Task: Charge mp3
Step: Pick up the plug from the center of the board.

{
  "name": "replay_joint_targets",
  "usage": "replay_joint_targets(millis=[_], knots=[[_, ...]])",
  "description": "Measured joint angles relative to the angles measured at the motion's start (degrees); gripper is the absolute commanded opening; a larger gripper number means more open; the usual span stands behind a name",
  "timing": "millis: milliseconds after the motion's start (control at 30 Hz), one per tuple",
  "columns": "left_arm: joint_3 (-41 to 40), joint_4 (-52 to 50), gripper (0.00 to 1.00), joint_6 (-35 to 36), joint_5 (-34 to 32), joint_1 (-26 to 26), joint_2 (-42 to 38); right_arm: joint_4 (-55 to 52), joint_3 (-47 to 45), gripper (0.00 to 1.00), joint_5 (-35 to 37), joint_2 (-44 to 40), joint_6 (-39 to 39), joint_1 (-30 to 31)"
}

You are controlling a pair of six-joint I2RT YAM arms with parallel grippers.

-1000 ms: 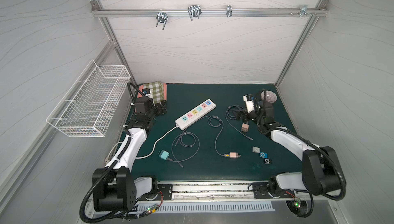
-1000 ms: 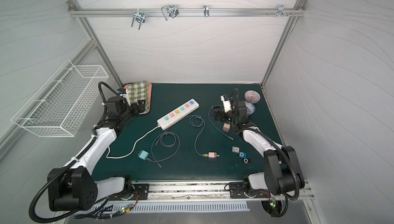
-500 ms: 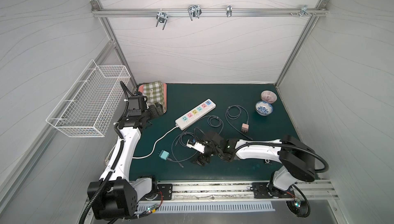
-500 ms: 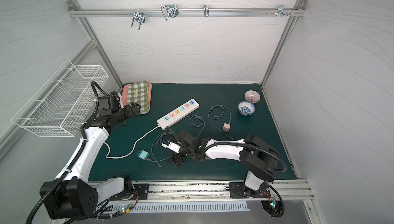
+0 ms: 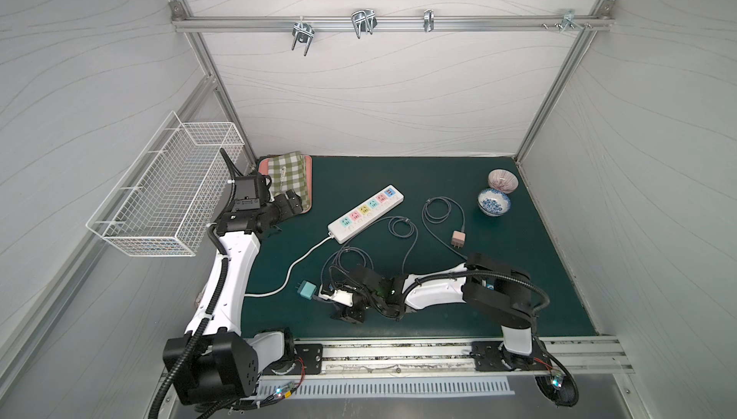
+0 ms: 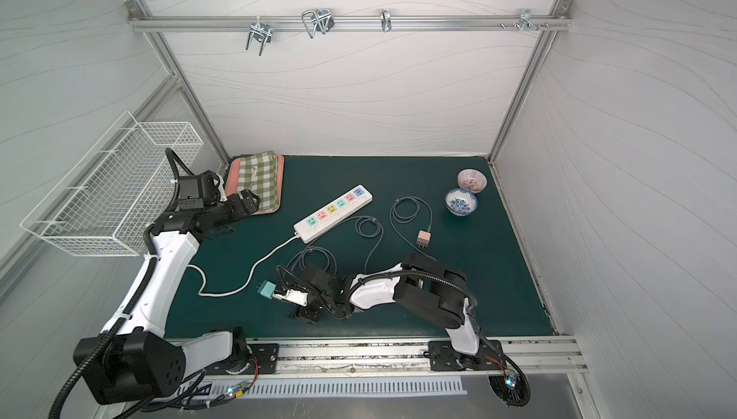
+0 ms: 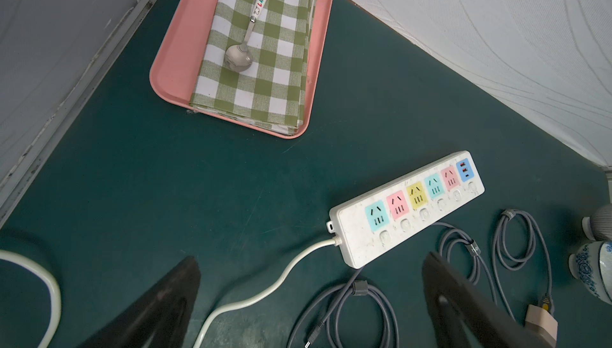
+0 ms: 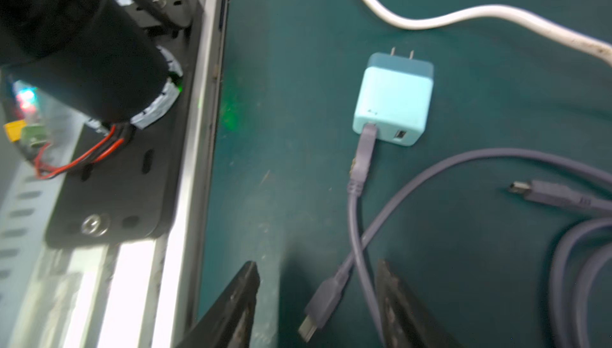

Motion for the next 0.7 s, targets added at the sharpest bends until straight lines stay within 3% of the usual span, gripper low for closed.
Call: replay_joint_targets(millis=[500, 700], knots=[[2.19, -0.24, 0.97, -0.44, -0.22, 0.48, 0.0, 1.95, 9.75, 0.41, 0.5, 10.08, -3.91, -0.13], [2.54, -0.24, 0.96, -0.42, -0.22, 0.59, 0.26, 2.05, 11.15, 0.31, 0.72, 11.17, -4.0, -0.83]])
